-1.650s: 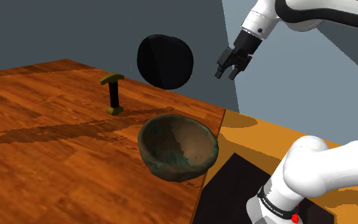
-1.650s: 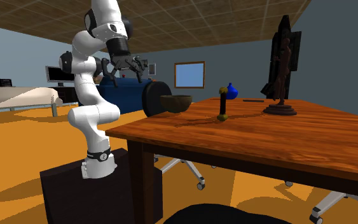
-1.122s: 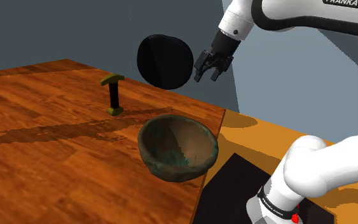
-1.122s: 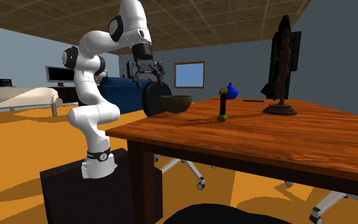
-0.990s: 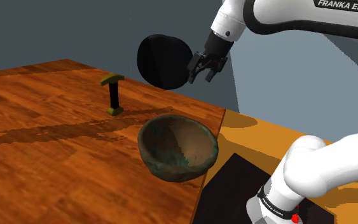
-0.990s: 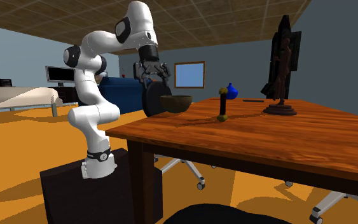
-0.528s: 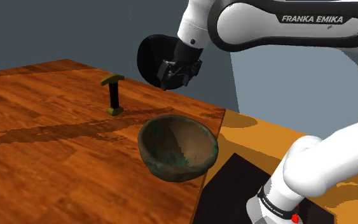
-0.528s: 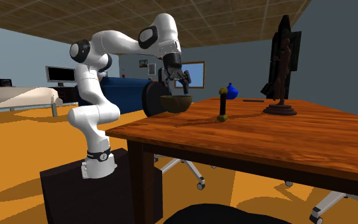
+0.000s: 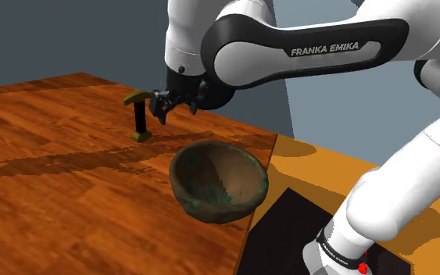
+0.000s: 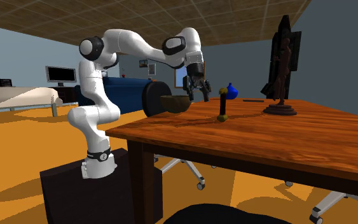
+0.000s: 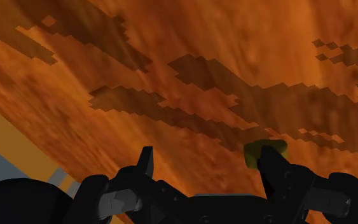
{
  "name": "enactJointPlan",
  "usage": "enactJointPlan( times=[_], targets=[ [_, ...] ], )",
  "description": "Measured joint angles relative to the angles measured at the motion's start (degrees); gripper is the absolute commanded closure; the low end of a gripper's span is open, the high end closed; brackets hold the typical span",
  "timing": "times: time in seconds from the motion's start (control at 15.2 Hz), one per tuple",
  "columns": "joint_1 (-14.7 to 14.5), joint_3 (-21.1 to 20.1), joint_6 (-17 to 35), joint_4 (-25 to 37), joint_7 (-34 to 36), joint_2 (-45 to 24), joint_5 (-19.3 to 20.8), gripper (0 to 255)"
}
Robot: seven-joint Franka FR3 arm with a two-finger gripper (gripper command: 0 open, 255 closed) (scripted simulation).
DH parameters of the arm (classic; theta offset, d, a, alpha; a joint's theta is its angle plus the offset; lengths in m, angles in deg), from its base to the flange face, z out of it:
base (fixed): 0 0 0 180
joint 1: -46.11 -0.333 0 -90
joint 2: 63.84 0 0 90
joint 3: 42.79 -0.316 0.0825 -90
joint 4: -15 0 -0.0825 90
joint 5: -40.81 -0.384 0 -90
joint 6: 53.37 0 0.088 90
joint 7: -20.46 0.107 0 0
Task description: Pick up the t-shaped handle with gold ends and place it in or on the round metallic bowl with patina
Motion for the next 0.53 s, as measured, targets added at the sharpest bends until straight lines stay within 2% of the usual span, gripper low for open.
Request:
enactJointPlan(
  times=[0.2, 0.4, 0.53],
  targets=[
    [-0.4, -4.3, -2.1, 6.3, 6.2, -8.5, 8.1, 0],
    [-3.7, -7.0, -5.7, 13.5, 12.8, -18.4, 17.6, 0],
    [-5.3, -7.1, -6.8, 15.6, 14.8, -21.6, 20.8, 0]
  ],
)
